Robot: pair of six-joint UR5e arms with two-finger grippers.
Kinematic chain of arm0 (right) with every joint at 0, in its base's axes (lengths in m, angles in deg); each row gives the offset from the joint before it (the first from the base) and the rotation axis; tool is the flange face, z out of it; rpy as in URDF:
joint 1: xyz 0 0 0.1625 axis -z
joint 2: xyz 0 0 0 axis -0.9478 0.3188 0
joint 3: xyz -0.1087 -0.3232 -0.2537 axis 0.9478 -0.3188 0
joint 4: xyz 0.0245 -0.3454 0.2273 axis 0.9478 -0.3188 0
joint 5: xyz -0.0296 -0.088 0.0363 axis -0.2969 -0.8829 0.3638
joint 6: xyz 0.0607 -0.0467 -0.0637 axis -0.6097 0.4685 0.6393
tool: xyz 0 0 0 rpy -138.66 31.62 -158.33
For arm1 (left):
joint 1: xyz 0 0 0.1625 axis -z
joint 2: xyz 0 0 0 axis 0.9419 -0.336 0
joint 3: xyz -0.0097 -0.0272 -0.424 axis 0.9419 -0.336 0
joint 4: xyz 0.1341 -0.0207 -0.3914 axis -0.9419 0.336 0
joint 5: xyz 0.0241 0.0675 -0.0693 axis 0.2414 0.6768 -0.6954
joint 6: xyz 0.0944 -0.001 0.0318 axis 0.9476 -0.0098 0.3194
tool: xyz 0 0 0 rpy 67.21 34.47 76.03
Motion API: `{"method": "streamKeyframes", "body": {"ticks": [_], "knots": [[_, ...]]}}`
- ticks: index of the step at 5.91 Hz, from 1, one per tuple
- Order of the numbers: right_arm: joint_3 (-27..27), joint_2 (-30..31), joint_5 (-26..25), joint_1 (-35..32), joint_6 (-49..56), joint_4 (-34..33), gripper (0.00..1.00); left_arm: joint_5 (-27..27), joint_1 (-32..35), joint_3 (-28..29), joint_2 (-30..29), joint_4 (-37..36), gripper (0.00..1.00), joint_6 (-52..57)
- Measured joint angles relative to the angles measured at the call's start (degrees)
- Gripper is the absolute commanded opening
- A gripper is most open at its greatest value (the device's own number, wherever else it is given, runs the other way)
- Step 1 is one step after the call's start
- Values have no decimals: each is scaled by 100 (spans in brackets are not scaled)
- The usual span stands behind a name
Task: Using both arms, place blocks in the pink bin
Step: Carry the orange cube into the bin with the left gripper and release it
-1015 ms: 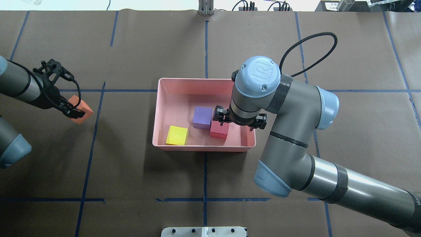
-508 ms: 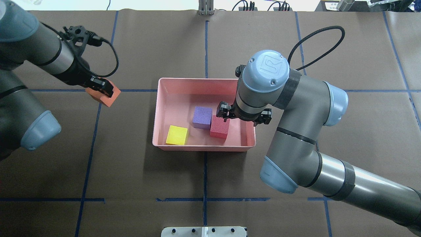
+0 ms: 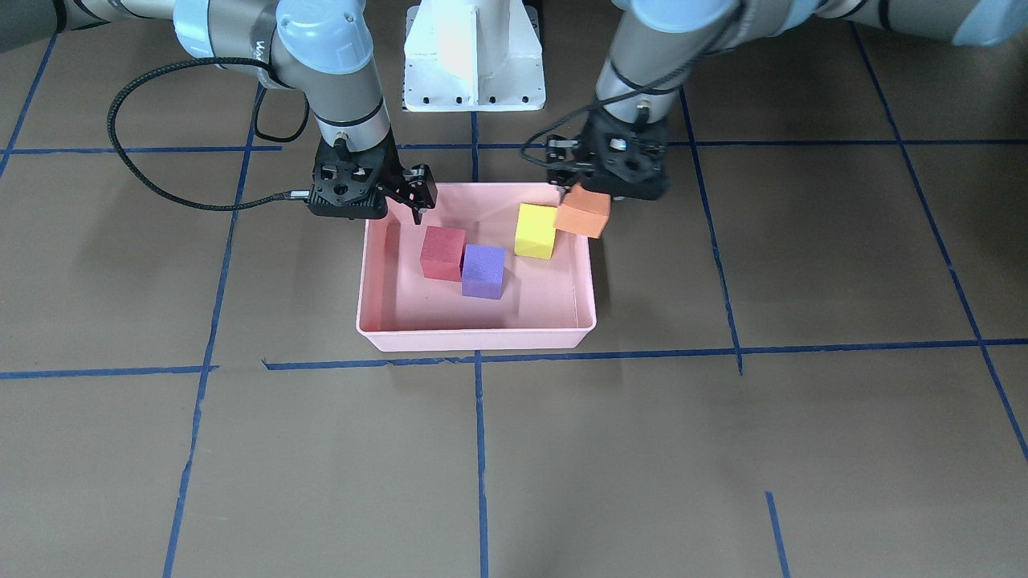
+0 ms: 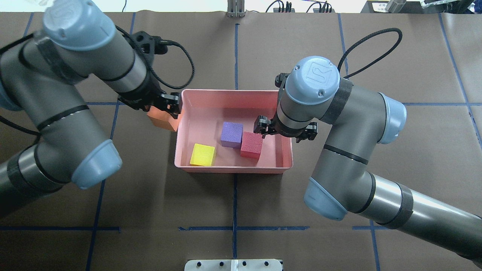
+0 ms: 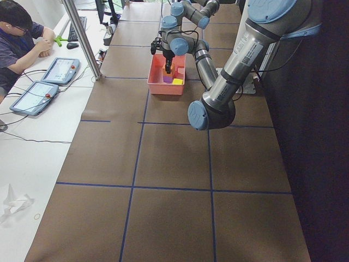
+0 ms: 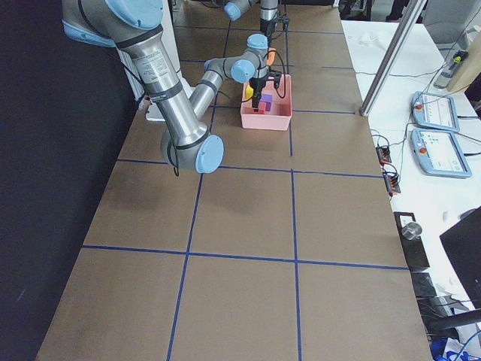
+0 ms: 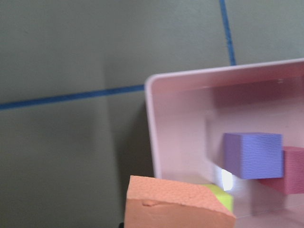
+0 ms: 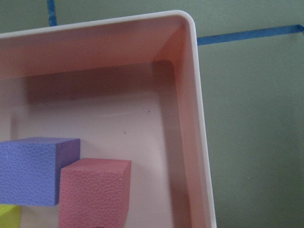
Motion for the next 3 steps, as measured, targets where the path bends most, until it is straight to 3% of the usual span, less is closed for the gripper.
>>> {"method": "streamKeyframes", "body": {"ticks": [3], "knots": [[96, 61, 44, -53, 110, -2, 100, 123, -14, -69, 166, -11, 100, 12]]}}
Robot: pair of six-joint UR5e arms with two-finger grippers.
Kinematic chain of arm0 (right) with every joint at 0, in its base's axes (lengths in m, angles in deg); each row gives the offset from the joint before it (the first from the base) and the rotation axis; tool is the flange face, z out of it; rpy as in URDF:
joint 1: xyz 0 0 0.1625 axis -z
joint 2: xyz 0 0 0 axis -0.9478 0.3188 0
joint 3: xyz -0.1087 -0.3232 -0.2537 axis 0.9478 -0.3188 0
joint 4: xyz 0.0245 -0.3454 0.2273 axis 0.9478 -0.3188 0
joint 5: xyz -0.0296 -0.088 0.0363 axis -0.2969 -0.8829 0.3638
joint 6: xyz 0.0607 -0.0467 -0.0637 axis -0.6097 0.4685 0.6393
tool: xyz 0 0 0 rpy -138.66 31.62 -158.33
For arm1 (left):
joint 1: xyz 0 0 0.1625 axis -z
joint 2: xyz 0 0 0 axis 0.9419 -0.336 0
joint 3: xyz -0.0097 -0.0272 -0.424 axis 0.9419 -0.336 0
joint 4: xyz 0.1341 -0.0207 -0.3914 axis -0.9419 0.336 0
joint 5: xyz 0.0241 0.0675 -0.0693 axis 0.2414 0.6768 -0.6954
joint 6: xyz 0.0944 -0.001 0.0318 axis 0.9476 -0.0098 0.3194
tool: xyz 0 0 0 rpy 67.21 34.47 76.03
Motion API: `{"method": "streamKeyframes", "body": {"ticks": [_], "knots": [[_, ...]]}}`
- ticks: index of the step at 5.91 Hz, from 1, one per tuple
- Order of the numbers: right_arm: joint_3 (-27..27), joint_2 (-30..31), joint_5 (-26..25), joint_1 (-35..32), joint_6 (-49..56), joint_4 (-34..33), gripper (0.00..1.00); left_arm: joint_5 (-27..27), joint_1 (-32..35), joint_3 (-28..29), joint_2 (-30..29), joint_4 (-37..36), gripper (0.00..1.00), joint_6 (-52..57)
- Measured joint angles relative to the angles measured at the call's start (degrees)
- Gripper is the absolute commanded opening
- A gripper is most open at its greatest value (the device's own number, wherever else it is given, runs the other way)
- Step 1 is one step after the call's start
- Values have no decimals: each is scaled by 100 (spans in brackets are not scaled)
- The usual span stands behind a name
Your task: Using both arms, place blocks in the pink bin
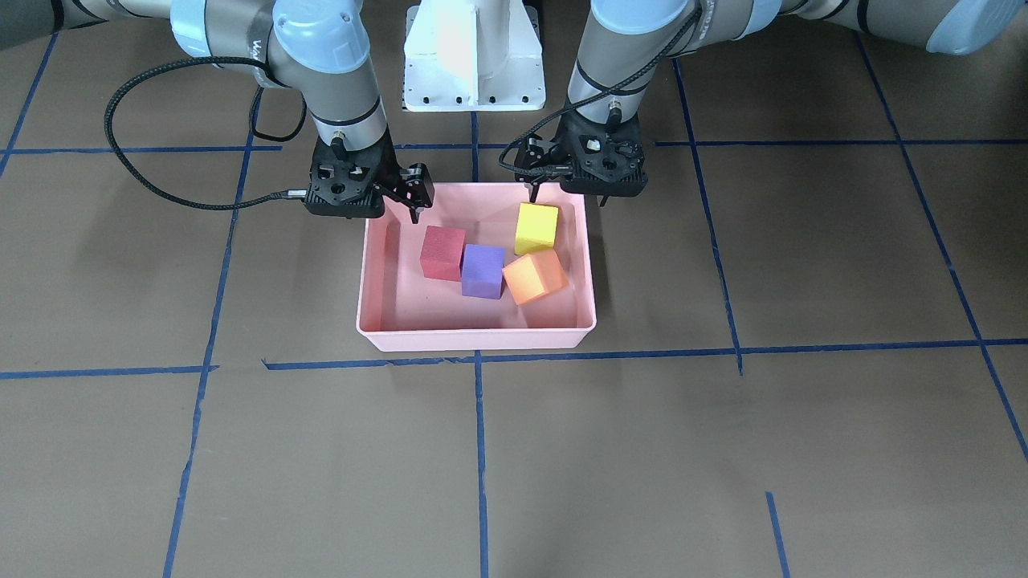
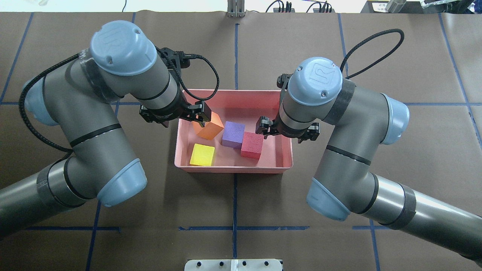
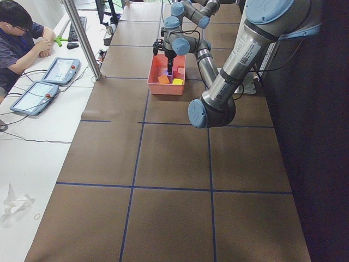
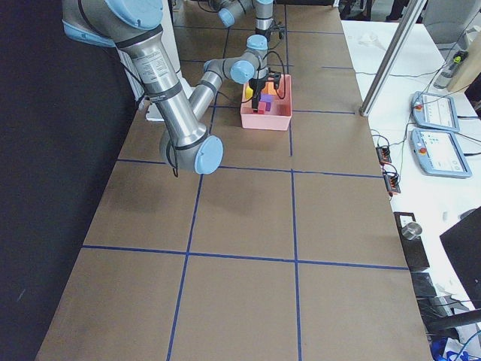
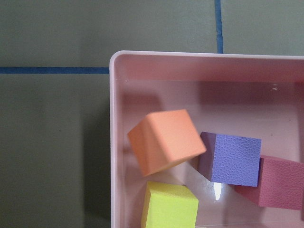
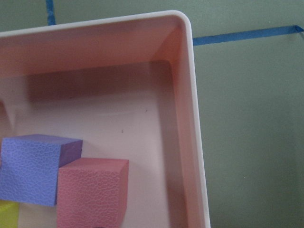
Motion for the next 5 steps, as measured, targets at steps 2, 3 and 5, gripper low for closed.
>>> {"method": "streamKeyframes", "body": {"ticks": [2, 3, 5], "knots": [[314, 329, 209, -335, 600, -6, 100, -251, 520, -485, 836, 6, 100, 1494], [513, 615, 520, -669, 1085, -9, 100, -533, 973, -627, 1295, 7, 100, 2515], [944, 1691, 1349, -1753, 2776, -17, 100, -1273, 2245, -595, 2206, 11, 100, 4829]]}}
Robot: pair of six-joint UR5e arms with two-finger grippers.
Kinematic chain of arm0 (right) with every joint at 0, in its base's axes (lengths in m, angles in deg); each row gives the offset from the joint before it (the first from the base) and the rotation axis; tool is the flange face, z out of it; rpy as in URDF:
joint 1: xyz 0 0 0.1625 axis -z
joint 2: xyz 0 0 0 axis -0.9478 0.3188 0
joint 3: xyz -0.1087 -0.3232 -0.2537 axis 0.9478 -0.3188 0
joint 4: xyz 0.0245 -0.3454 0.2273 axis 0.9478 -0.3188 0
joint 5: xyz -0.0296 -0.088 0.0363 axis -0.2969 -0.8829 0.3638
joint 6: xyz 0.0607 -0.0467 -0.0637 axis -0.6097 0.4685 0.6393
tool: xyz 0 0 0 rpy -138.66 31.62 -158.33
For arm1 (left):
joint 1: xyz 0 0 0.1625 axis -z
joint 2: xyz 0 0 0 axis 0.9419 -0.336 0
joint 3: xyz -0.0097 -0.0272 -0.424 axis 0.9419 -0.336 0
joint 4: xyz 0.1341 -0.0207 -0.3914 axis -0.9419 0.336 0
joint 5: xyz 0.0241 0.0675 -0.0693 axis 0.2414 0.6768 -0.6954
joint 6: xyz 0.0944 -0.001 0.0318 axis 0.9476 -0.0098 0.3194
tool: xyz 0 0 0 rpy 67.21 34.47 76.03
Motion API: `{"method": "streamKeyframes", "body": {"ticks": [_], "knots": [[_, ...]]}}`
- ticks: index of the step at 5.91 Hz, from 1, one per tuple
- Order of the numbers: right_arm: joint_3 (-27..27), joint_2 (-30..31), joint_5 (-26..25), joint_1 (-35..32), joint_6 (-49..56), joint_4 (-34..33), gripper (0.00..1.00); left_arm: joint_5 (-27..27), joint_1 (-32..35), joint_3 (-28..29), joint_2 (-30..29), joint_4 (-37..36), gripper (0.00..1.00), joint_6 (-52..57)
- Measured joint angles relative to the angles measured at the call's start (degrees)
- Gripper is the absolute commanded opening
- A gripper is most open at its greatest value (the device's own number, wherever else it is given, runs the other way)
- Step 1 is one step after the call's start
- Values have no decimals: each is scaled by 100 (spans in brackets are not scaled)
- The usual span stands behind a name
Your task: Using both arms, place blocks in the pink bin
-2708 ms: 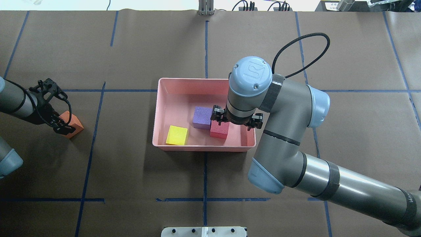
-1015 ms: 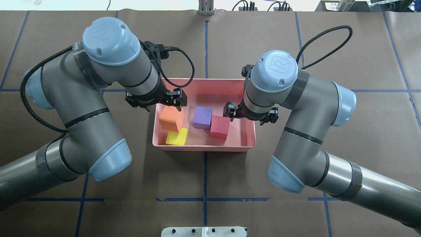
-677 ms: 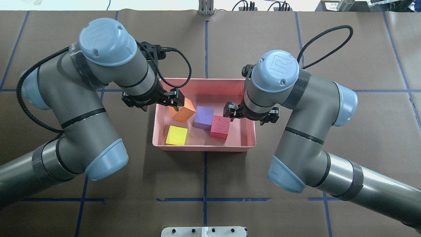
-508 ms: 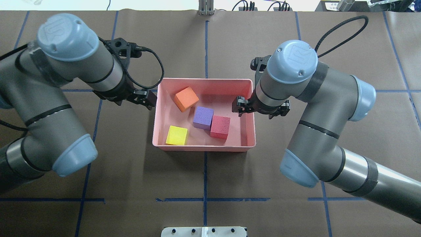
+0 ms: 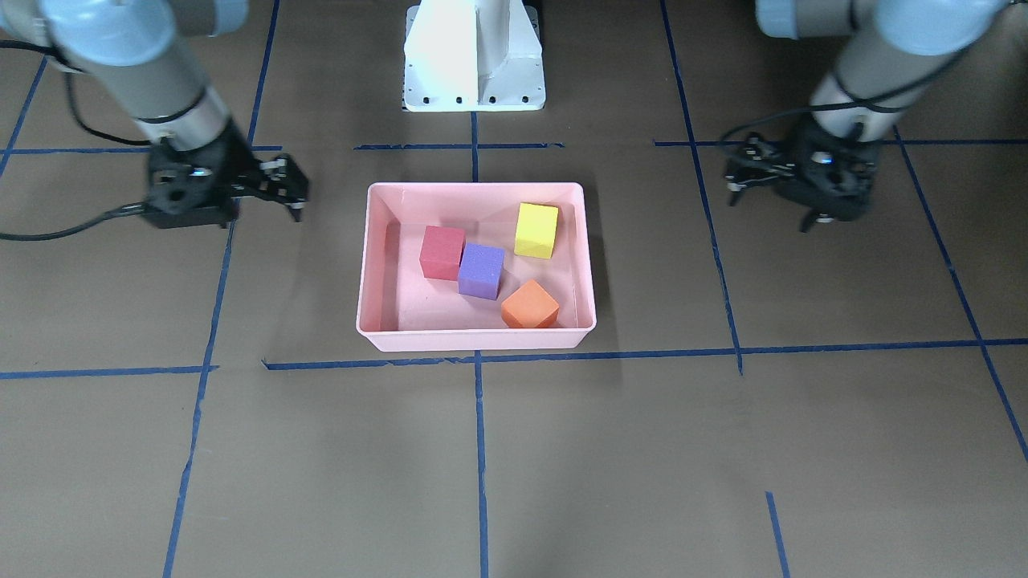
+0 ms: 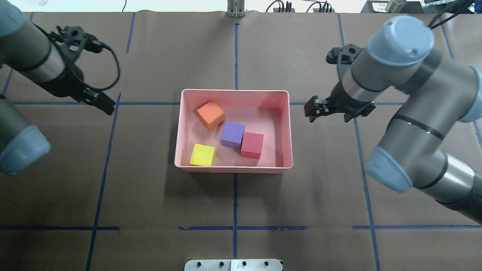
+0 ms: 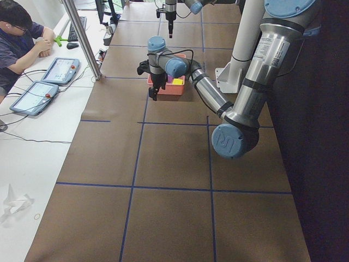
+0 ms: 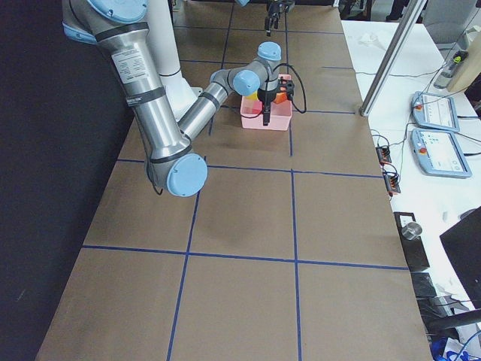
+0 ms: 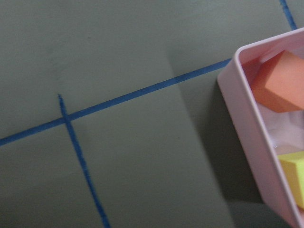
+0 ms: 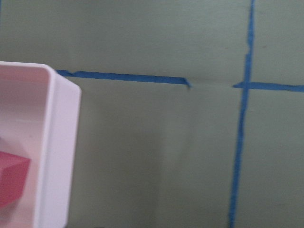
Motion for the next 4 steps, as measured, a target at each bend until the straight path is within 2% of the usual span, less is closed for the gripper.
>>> {"method": "streamKeyframes", "body": {"ticks": [2, 4], "knots": [[3, 1207, 452, -1406, 2664, -48, 100, -580, 1292, 459, 753, 25, 100, 1697], [-282, 2270, 884, -2779, 4893, -50, 100, -783, 2312, 911, 1414, 59, 100, 2508]]}}
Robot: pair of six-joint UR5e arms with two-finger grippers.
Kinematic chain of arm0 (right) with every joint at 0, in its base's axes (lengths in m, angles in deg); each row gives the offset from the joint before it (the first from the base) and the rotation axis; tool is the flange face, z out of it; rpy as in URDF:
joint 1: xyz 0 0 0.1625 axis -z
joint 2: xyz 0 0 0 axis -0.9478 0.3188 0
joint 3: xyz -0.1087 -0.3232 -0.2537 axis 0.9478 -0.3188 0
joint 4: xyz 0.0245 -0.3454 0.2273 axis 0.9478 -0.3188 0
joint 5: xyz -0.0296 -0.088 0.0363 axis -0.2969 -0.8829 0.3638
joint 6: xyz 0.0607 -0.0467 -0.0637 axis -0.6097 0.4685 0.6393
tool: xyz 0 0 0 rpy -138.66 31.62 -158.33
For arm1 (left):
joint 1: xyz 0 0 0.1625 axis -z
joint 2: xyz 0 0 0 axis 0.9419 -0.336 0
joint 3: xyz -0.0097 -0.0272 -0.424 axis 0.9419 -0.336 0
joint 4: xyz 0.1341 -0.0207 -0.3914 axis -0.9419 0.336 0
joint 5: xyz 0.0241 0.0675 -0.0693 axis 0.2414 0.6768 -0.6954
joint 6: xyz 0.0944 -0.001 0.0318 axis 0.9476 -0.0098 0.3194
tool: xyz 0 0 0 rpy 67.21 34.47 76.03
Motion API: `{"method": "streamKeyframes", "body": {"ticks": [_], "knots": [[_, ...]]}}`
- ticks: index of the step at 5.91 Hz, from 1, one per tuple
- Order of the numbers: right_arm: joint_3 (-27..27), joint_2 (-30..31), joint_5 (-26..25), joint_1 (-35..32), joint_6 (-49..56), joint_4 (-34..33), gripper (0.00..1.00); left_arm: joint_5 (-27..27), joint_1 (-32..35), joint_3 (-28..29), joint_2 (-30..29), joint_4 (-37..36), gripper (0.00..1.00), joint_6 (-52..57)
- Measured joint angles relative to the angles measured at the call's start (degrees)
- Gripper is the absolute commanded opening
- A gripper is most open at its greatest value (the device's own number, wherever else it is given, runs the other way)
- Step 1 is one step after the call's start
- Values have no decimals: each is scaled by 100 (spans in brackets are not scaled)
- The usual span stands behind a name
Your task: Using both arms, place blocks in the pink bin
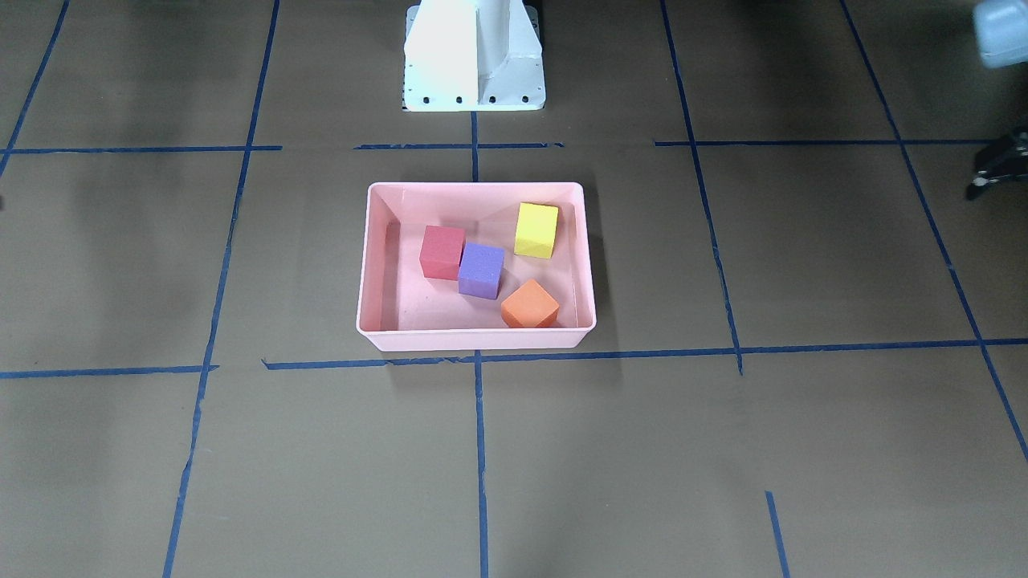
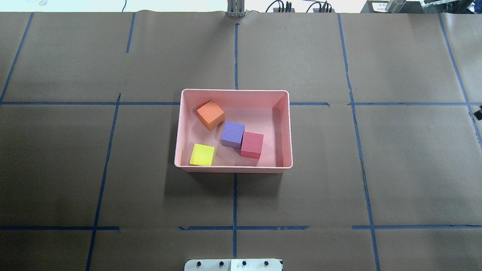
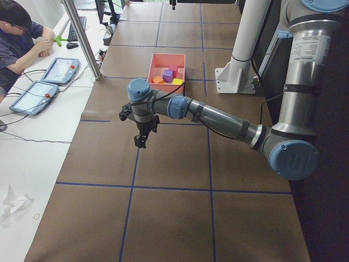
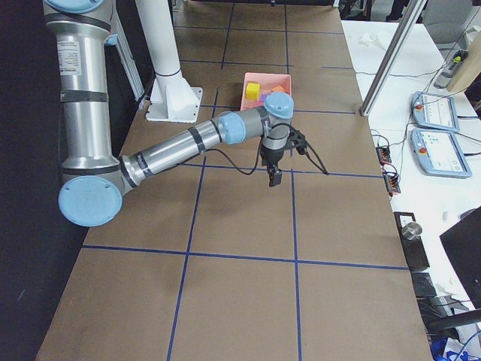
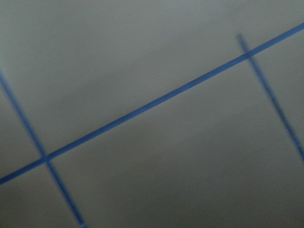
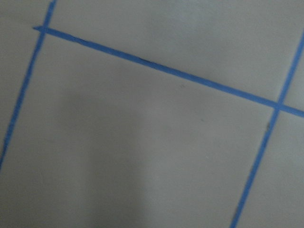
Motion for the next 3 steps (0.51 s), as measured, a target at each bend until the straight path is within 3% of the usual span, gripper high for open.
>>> {"method": "streamKeyframes", "body": {"ticks": [1, 3], "knots": [[-223, 423, 99, -596, 774, 14, 100, -151, 426, 185, 292, 1, 100, 267], [-533, 878, 106, -1235, 1316, 32, 100, -523, 857, 310, 823, 15, 100, 623]]}}
